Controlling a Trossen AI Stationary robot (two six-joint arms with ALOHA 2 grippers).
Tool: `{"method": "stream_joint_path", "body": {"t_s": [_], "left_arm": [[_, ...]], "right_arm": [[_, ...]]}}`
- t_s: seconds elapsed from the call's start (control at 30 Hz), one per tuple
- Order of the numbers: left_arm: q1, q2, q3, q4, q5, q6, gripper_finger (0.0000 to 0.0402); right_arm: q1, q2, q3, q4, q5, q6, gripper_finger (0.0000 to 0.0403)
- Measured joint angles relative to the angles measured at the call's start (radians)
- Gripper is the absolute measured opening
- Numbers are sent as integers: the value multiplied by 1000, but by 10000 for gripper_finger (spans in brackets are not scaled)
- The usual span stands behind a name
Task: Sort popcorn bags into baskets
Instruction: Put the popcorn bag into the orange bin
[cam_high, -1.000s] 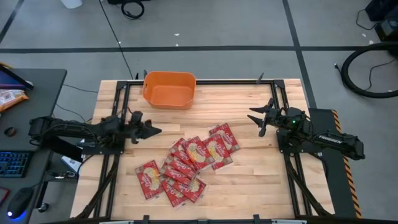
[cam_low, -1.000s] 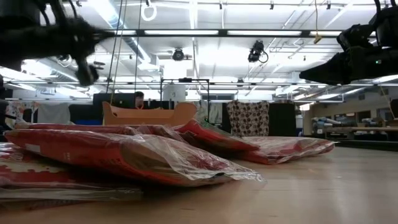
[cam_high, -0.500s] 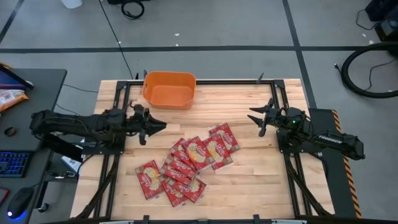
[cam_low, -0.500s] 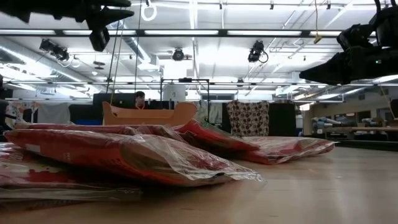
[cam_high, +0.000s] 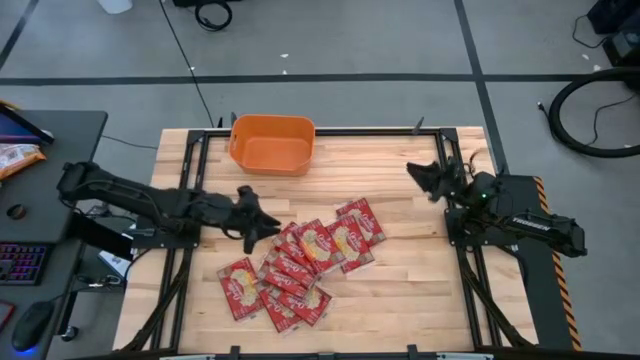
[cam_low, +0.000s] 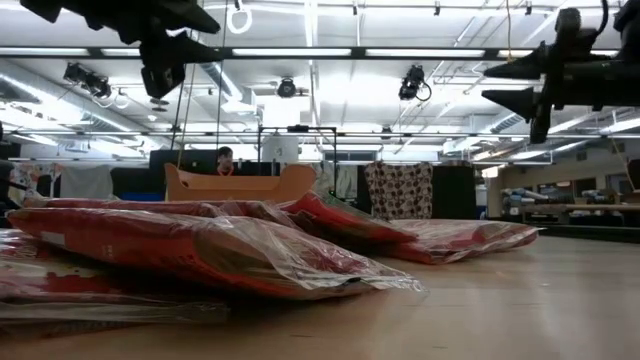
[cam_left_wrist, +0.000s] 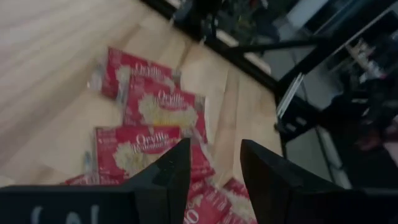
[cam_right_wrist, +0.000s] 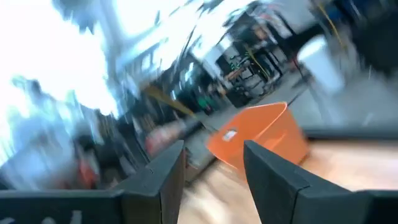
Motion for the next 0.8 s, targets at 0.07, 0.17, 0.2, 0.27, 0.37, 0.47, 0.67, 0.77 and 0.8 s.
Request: {"method": "stream_joint_path", "body": {"t_s": [0.07,0.17,0.2,0.27,0.37,0.47,0.67,0.77,0.8], "left_arm": [[-12,60,28,2,0,7,144],[-28,148,72,-1,13,35,144],[-32,173,90,0,24,53,144],[-40,213,124,-9,39,72,144],[-43,266,186,-94,42,85,144],[-42,310,248,-202,34,116,144],[-43,386,337,-391,34,260,144],[-52,416,337,-439,28,367,144],[-56,431,337,-455,23,409,144]], "right_arm": [[0,0,0,19,22,176,168],[0,0,0,31,2,281,168],[0,0,0,43,-3,289,168],[0,0,0,65,-5,312,168],[0,0,0,89,-14,341,168],[0,0,0,86,-21,340,168],[1,0,0,174,-39,386,168],[0,0,0,217,-31,387,168],[0,0,0,228,-31,380,168]]}}
